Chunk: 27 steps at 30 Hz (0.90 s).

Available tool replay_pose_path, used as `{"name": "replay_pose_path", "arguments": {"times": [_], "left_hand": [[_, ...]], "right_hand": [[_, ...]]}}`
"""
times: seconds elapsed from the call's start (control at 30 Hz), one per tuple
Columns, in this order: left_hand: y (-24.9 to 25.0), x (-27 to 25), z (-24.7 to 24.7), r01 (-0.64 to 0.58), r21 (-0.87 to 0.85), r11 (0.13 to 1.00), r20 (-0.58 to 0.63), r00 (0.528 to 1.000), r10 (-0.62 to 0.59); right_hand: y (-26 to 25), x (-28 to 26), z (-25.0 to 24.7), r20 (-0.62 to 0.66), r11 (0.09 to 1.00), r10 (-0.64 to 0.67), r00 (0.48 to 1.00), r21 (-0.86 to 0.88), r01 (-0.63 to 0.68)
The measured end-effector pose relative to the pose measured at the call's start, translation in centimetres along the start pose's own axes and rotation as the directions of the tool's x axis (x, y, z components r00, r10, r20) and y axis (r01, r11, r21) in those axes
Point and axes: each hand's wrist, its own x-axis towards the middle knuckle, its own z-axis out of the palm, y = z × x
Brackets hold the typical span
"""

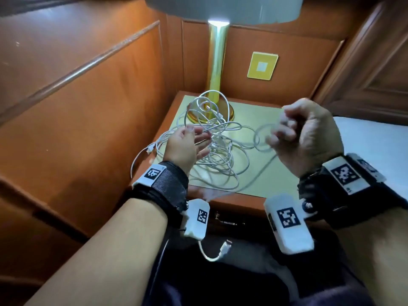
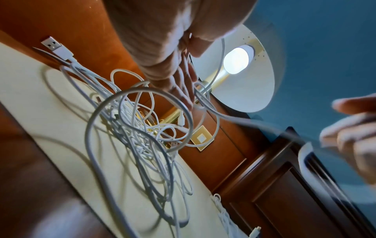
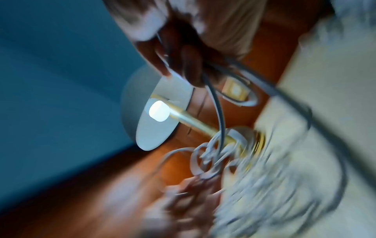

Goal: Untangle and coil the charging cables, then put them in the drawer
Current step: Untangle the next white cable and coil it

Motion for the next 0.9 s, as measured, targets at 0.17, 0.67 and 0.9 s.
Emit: {"name": "replay_pose_path", "arguments": {"times": [0.17,0.67,0.9], "left_hand": [[0.8,0.0,0.1,-0.09,-0.121,0.989,-0.082,0.993,0.08],[1.2,0.6,-1.5,-0.035,-0.129,0.991,-0.192,0.981,0.01],[0.5,1.1,-0.9,-0.059,-0.259,0.964,-0.221,0.975,0.0]], "right_hand": [[1.9,0.9,-1.9,0.109,0.353,-0.09,0.99,-0.926,0.134],[0.5,1.2,-2.6,0.049,0.704,0.073,0.996,-0.71,-0.017],[-1.9,0.8,-3.1,-0.115,0.965,0.02,0.993,0.261,0.011]]}}
